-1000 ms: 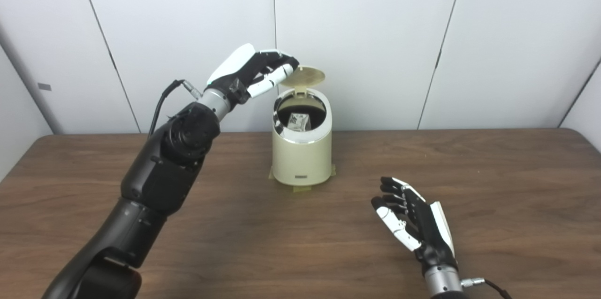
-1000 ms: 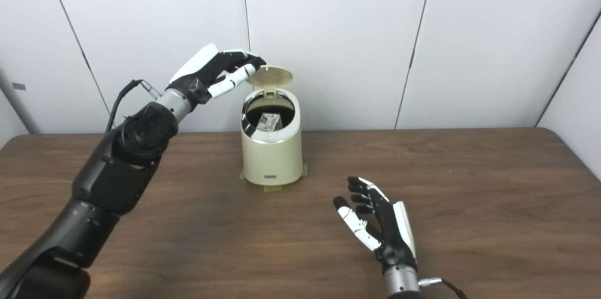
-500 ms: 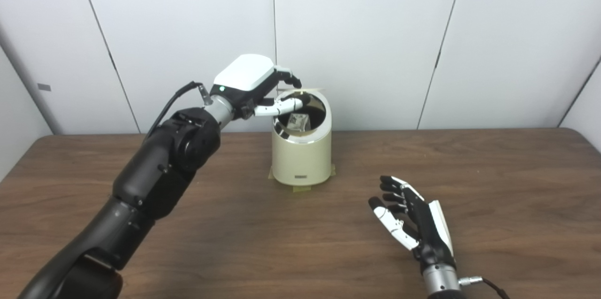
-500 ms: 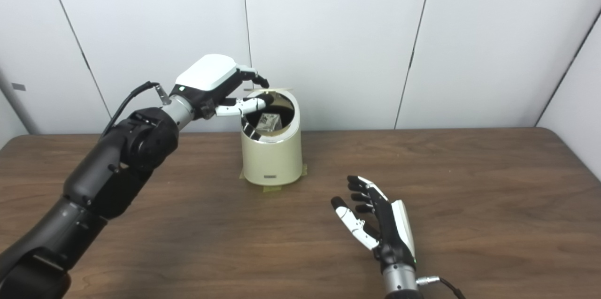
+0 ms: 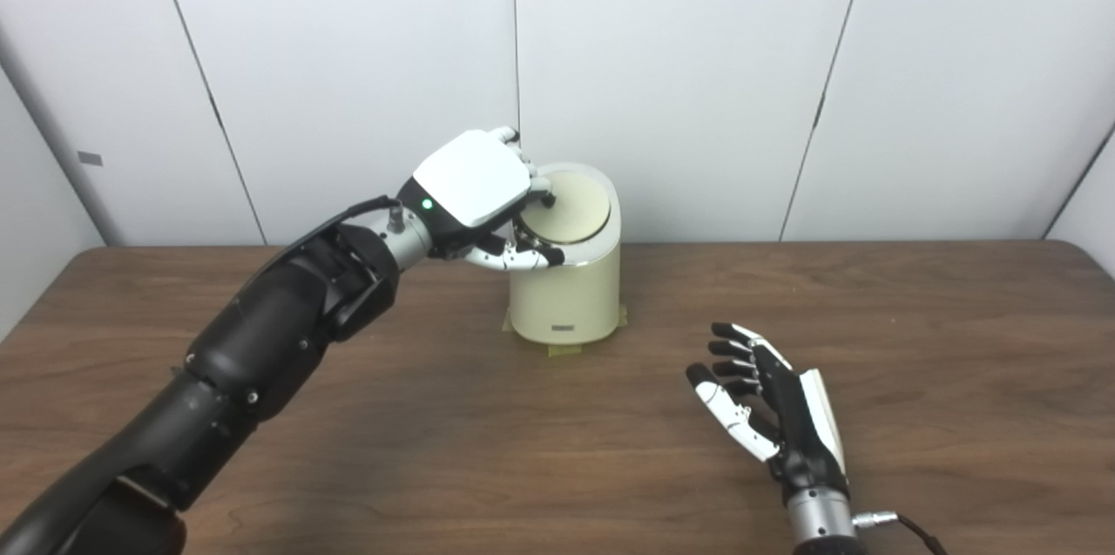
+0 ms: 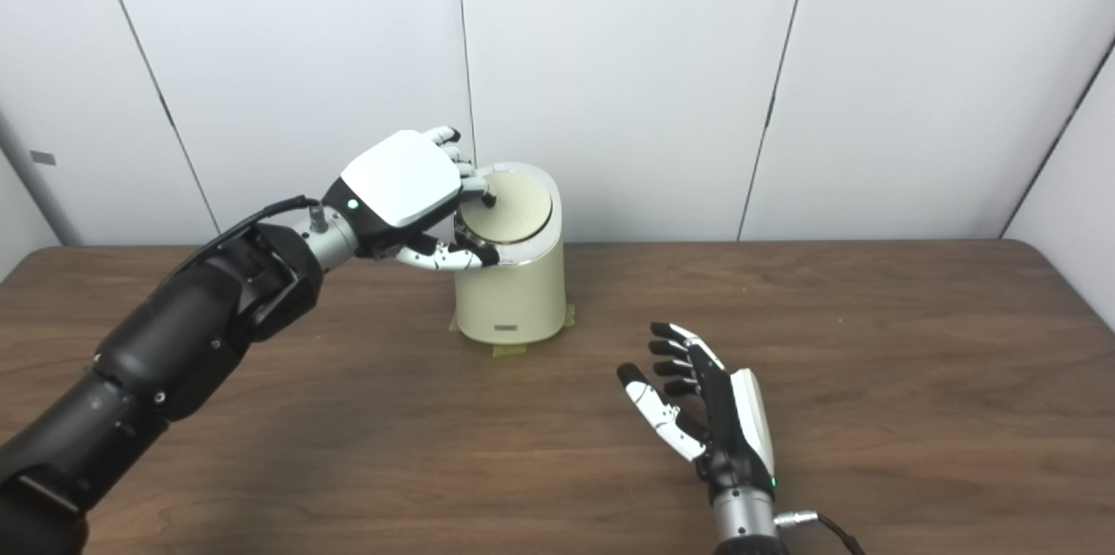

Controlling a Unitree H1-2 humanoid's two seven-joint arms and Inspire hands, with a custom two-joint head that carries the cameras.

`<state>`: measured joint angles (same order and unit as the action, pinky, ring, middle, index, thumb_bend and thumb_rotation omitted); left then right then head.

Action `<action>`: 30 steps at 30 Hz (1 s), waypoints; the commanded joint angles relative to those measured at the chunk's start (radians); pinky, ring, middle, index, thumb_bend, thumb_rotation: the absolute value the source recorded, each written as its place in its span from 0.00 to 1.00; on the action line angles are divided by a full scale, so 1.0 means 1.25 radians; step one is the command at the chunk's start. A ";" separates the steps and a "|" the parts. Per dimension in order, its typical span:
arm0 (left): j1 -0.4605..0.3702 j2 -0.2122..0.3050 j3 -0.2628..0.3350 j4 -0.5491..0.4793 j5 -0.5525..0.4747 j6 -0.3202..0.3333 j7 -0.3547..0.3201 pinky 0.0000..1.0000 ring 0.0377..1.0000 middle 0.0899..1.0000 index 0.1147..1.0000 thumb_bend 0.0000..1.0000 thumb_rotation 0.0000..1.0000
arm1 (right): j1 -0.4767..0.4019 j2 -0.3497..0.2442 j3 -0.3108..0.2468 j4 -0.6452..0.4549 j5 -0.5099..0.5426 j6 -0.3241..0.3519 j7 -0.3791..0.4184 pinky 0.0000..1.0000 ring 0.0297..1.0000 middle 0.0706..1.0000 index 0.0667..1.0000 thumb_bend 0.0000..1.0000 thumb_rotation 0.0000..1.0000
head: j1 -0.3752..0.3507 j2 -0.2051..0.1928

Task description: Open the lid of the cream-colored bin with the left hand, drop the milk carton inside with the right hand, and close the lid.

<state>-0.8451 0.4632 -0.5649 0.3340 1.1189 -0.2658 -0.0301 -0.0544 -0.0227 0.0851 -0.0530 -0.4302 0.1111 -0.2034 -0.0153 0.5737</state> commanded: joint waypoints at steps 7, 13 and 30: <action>-0.005 0.019 -0.027 0.000 0.085 -0.004 0.060 0.90 0.82 0.73 0.73 0.52 0.86 | -0.001 -0.008 -0.009 0.002 -0.018 0.018 -0.003 0.60 0.69 0.72 0.76 0.42 0.73 | -0.004 0.006; 0.014 0.021 -0.036 -0.022 0.098 -0.014 0.058 0.90 0.82 0.76 0.76 0.50 0.89 | 0.000 -0.008 -0.008 0.001 -0.025 0.023 -0.002 0.62 0.70 0.73 0.77 0.44 0.79 | -0.008 0.012; 0.058 0.029 -0.028 -0.060 0.065 -0.052 0.059 0.90 0.82 0.75 0.75 0.47 0.97 | -0.006 -0.001 -0.009 0.014 -0.035 0.039 -0.004 0.62 0.69 0.71 0.77 0.43 0.75 | -0.021 0.022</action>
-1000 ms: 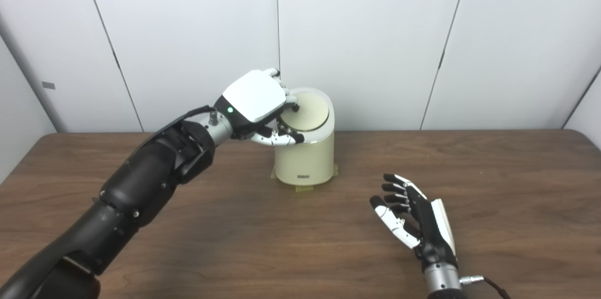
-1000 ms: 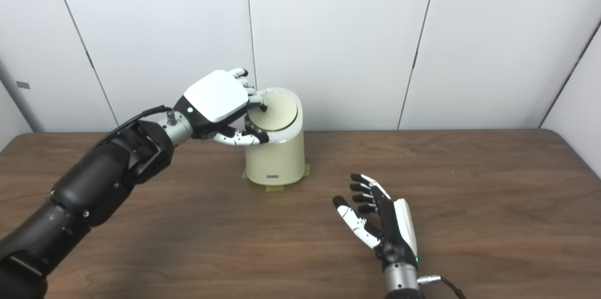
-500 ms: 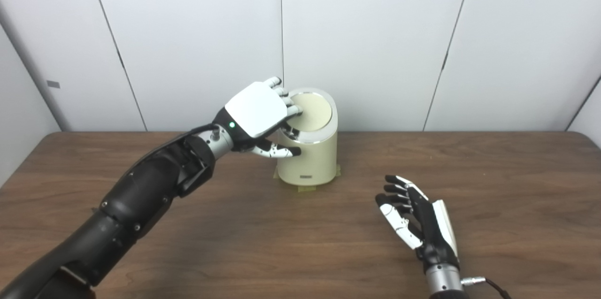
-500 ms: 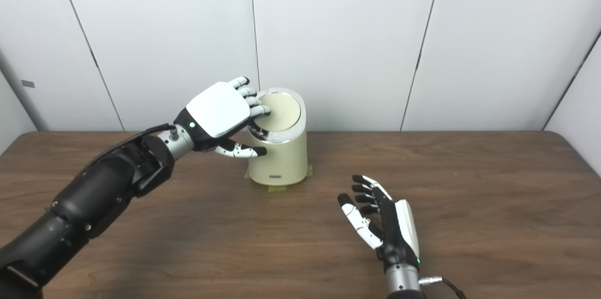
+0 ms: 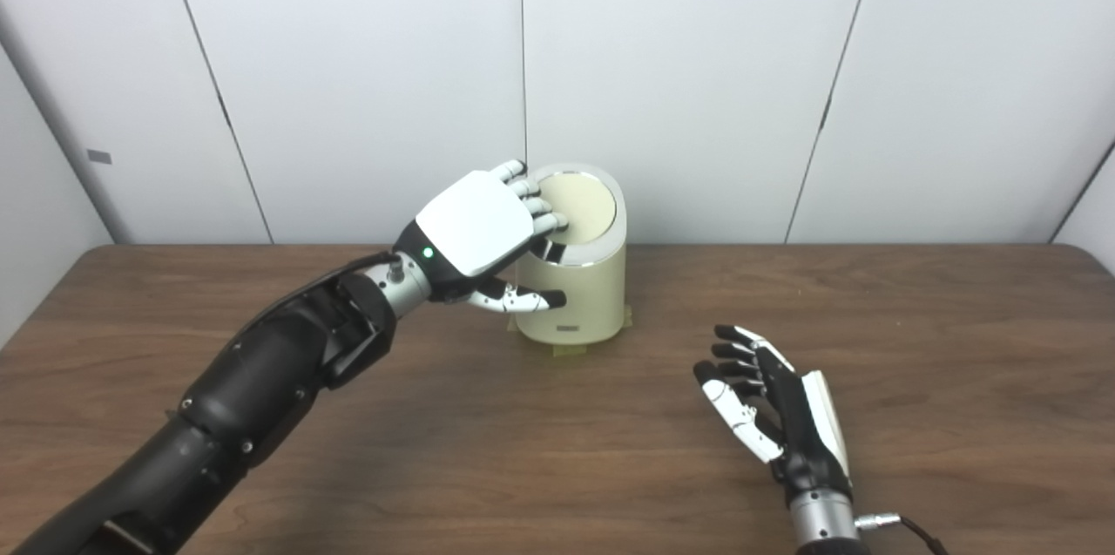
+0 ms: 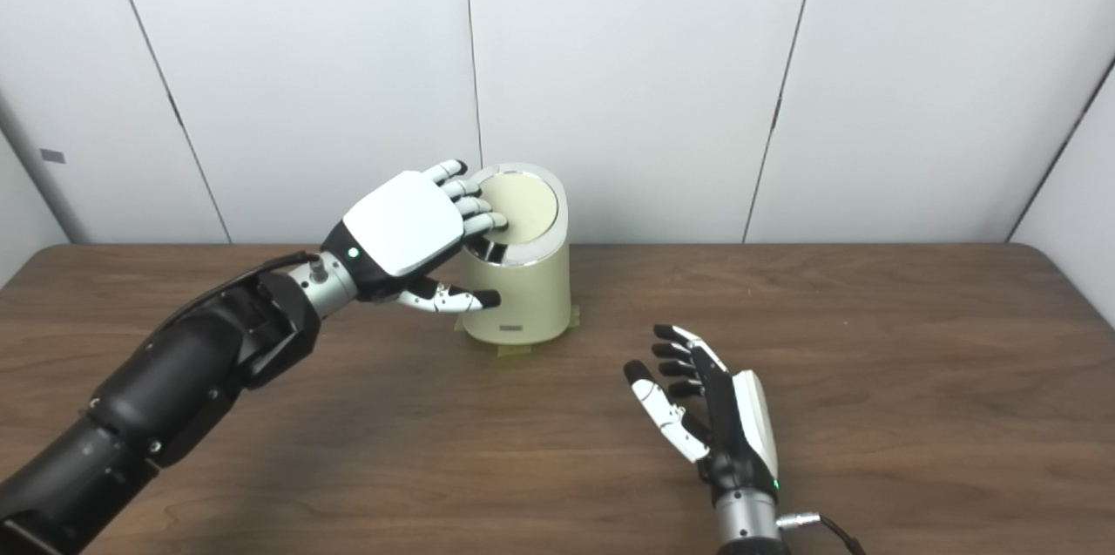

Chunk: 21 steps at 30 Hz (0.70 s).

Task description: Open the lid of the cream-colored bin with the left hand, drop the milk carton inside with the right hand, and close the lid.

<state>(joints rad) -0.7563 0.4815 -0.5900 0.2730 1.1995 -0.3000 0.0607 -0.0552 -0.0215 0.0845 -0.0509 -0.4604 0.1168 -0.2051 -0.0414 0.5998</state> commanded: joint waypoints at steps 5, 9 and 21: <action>-0.015 0.022 -0.029 -0.021 0.043 -0.009 -0.068 0.92 0.83 0.76 0.74 0.49 1.00 | -0.006 0.000 -0.009 0.013 -0.013 0.032 -0.004 0.63 0.69 0.71 0.78 0.44 0.79 | -0.005 0.003; -0.013 0.025 -0.050 -0.027 0.088 0.018 -0.131 0.94 0.87 0.80 0.75 0.52 1.00 | -0.006 0.002 -0.009 0.006 -0.021 0.042 -0.003 0.63 0.69 0.71 0.78 0.46 0.83 | -0.007 0.004; 0.004 0.027 -0.014 -0.081 0.031 0.036 -0.182 0.92 0.86 0.79 0.75 0.54 1.00 | -0.009 0.001 -0.014 -0.009 -0.028 0.058 -0.005 0.63 0.70 0.73 0.78 0.48 0.87 | -0.009 0.007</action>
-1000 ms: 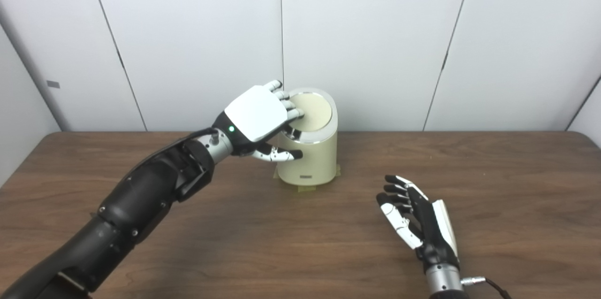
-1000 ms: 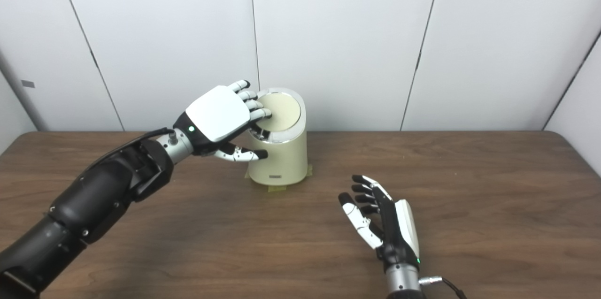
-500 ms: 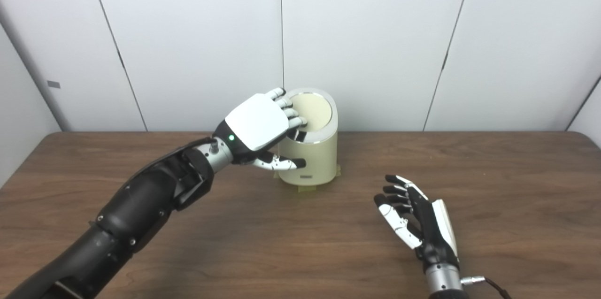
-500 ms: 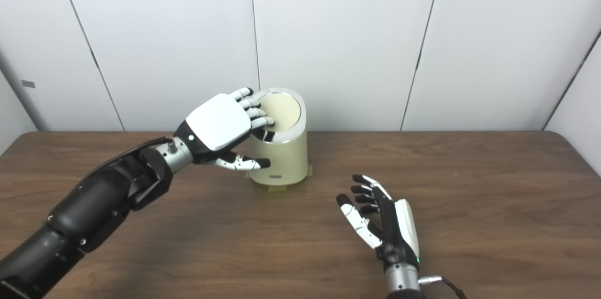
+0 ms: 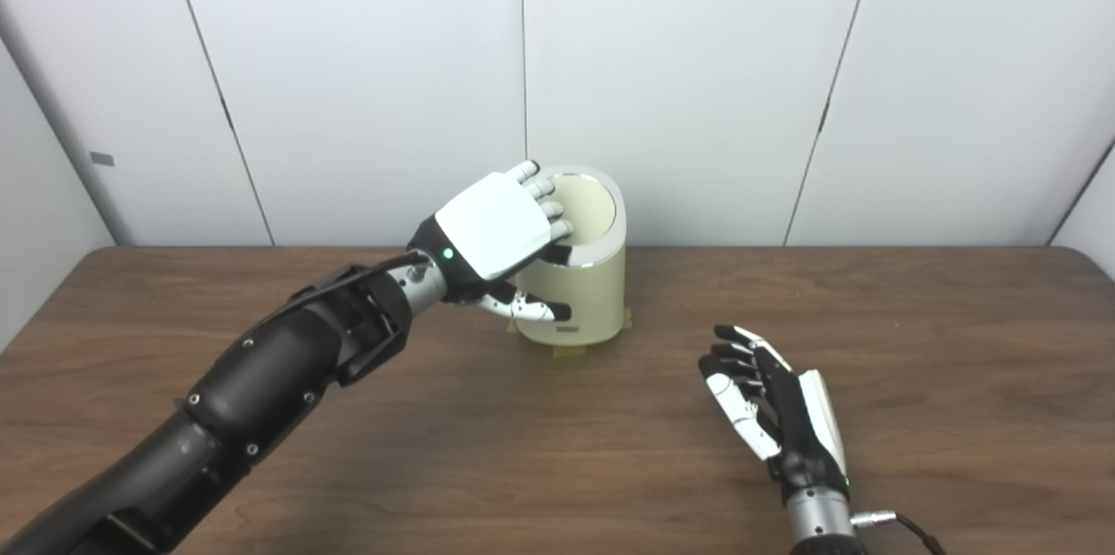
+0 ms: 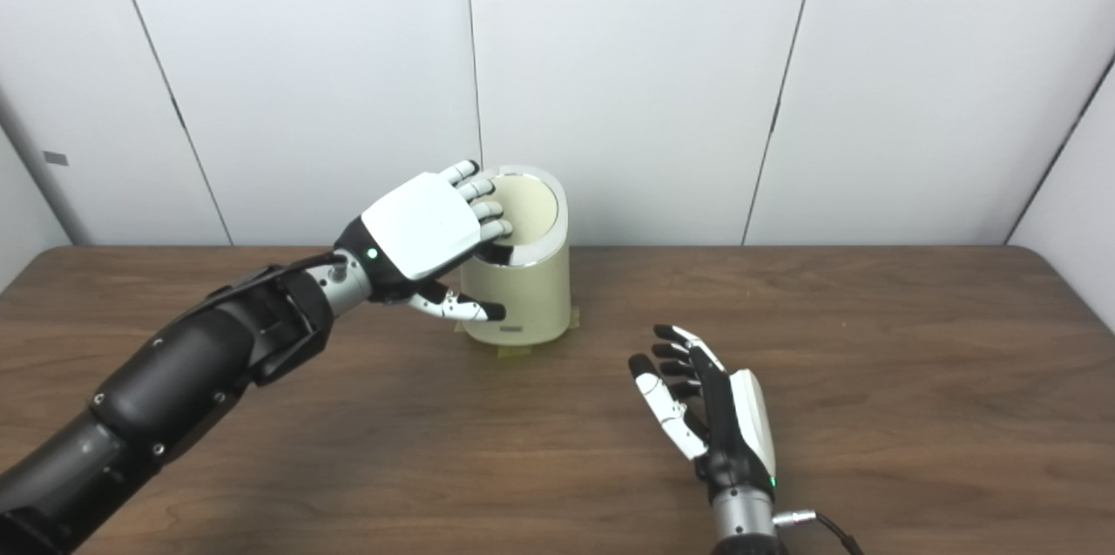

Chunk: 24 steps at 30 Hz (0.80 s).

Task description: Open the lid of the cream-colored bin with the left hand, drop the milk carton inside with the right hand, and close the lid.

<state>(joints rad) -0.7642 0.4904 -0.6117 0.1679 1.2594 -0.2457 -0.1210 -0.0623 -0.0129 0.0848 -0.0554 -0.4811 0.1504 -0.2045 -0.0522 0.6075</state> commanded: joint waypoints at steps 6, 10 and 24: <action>0.012 -0.002 0.116 -0.095 -0.118 0.010 0.002 0.90 0.83 0.75 0.75 0.48 0.97 | -0.004 -0.009 -0.024 -0.004 -0.001 0.027 -0.007 0.63 0.71 0.73 0.79 0.45 0.83 | -0.005 0.002; 0.020 -0.018 0.188 -0.162 -0.156 0.040 -0.016 0.85 0.82 0.76 0.76 0.42 0.94 | -0.004 -0.006 -0.032 -0.011 0.000 0.030 -0.008 0.69 0.72 0.72 0.79 0.42 0.79 | -0.005 0.000; 0.227 -0.099 0.364 -0.260 -0.409 0.168 -0.065 0.71 0.82 0.82 0.81 0.39 0.81 | 0.005 -0.004 -0.052 -0.081 0.044 0.054 0.022 0.67 0.71 0.71 0.77 0.41 0.79 | 0.001 0.001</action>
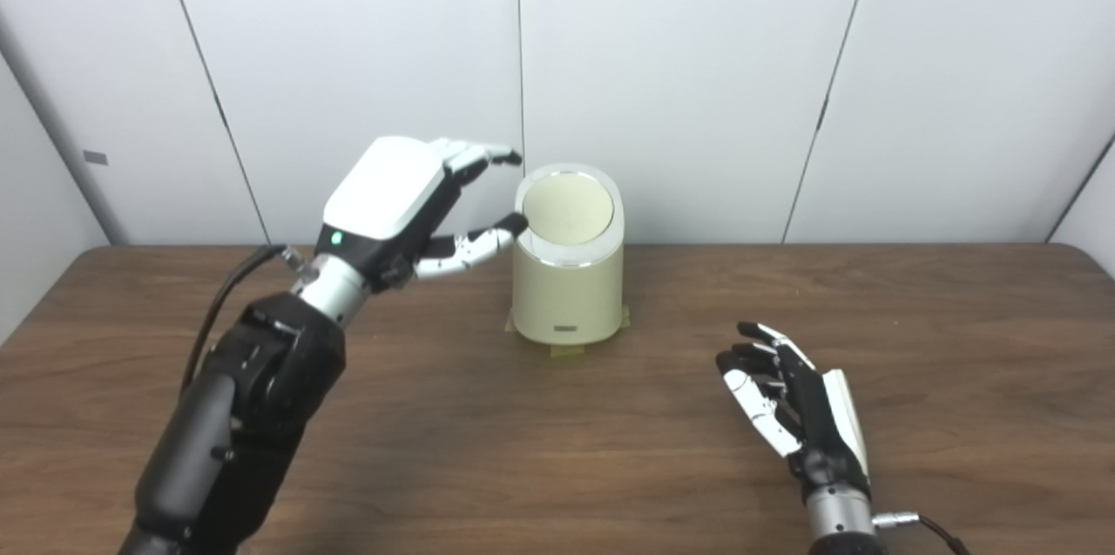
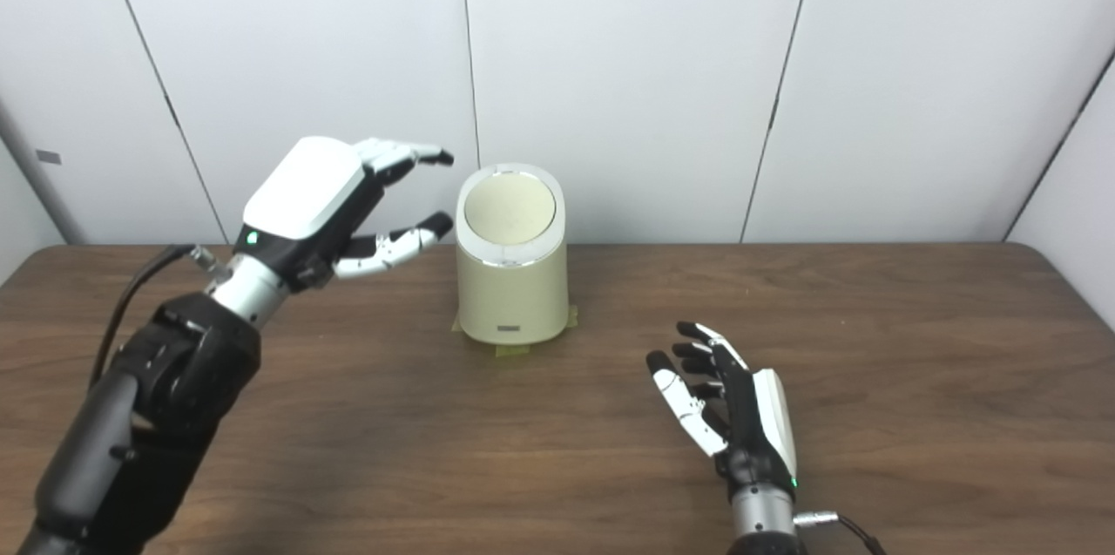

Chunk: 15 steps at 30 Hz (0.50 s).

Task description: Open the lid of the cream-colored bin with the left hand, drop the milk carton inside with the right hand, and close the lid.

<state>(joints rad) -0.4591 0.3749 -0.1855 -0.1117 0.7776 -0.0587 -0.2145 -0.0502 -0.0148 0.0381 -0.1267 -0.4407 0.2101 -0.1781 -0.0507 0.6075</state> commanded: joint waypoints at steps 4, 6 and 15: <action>0.077 -0.076 0.088 -0.087 -0.169 0.123 -0.006 0.77 0.85 0.84 0.82 0.37 0.79 | -0.006 -0.006 -0.038 -0.033 0.088 -0.012 0.027 0.67 0.73 0.74 0.78 0.42 0.82 | 0.008 0.001; 0.122 -0.117 0.125 -0.107 -0.255 0.196 -0.021 0.82 0.87 0.86 0.85 0.36 0.83 | -0.010 -0.005 -0.058 -0.029 0.153 -0.028 0.046 0.67 0.75 0.77 0.80 0.44 0.84 | 0.008 0.003; 0.252 -0.241 0.213 -0.123 -0.498 0.267 0.013 0.93 0.95 0.94 0.96 0.37 1.00 | -0.016 -0.004 -0.100 -0.014 0.374 -0.074 0.125 0.80 0.89 0.87 0.88 0.56 0.87 | 0.018 0.001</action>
<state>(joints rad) -0.1258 0.0840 0.0716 -0.2315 0.1997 0.2994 -0.2257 -0.0429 -0.0178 -0.0849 -0.1196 -0.0002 0.1670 -0.0391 -0.0261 0.6075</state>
